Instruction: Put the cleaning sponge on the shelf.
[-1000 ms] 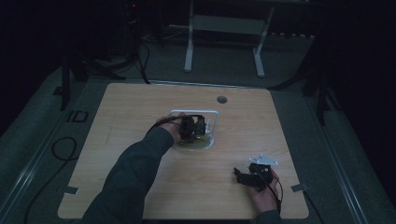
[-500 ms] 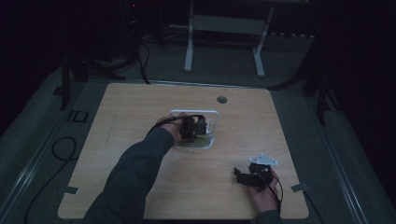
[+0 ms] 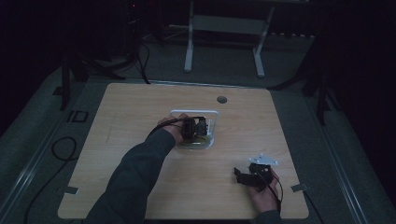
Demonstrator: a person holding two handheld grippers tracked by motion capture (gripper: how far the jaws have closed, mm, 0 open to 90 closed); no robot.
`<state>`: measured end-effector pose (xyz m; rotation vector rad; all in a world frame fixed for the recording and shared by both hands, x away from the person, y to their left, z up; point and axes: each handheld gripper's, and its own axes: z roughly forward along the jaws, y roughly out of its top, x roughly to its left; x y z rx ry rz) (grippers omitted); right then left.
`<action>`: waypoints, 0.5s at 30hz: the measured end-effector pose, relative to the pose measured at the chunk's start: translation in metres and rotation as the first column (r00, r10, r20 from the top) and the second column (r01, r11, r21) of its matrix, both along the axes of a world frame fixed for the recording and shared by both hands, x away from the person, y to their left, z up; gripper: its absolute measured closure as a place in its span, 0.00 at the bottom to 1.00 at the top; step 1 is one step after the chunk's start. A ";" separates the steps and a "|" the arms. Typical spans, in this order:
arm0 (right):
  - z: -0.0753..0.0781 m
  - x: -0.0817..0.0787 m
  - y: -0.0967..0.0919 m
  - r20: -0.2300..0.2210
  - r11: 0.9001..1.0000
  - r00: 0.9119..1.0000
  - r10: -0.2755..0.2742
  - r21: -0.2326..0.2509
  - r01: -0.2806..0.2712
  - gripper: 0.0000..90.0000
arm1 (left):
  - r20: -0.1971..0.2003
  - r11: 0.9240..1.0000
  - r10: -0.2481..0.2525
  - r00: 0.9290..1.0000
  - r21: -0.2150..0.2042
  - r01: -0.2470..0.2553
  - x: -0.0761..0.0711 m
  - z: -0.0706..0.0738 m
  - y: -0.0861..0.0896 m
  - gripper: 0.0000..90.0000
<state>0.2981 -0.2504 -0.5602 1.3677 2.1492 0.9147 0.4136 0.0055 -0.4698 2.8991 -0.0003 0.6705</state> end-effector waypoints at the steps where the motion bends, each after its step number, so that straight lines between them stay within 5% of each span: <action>1: 0.000 0.000 0.000 0.000 1.000 1.000 0.000 0.000 0.000 0.16 | 0.002 1.000 0.000 1.000 0.001 0.000 0.000 0.000 0.000 0.78; 7: 0.000 0.000 0.000 0.000 1.000 1.000 0.000 0.000 0.000 0.16 | -0.017 0.999 0.054 0.998 -0.005 -0.054 0.001 0.002 0.000 0.71; 15: 0.000 0.000 0.000 0.000 1.000 1.000 0.001 -0.001 -0.001 0.16 | -0.039 0.998 0.060 0.997 -0.023 -0.061 -0.004 0.009 0.002 0.67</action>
